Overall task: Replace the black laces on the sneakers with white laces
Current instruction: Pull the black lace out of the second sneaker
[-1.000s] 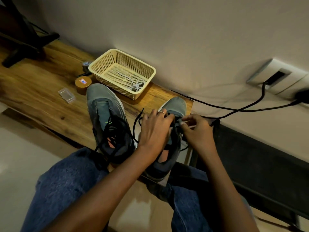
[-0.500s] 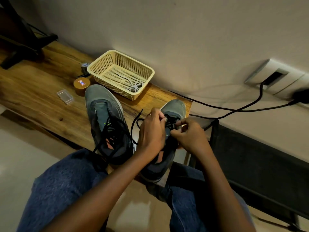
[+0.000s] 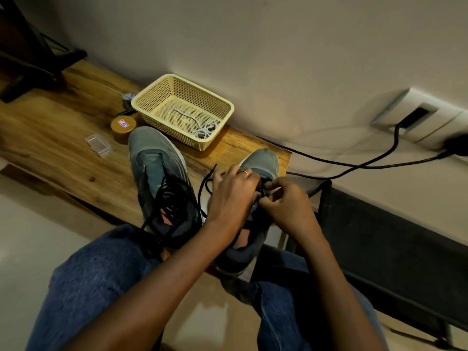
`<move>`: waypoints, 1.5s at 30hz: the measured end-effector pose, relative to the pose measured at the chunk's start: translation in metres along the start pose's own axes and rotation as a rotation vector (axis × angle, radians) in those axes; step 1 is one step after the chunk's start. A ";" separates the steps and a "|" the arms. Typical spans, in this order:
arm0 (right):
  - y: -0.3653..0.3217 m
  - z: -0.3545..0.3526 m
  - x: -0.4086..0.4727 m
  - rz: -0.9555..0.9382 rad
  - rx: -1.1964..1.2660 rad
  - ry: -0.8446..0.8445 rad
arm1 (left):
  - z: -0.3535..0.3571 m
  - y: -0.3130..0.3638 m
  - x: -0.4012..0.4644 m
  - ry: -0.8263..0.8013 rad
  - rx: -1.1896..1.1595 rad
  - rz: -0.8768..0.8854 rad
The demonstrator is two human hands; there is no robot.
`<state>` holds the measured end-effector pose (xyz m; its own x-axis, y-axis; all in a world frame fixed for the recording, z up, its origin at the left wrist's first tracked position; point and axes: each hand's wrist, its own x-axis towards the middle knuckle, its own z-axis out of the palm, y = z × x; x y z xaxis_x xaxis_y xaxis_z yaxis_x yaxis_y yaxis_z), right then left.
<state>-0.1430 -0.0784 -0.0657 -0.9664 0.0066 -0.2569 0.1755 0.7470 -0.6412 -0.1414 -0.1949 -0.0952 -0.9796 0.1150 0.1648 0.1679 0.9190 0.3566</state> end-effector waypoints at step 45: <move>-0.002 0.003 -0.006 -0.003 -0.111 0.093 | 0.004 -0.003 0.001 0.007 -0.128 -0.115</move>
<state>-0.1375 -0.0821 -0.0650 -0.9811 0.0619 -0.1831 0.1554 0.8159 -0.5569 -0.1431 -0.1964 -0.1002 -0.9924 0.0089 0.1226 0.0681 0.8703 0.4878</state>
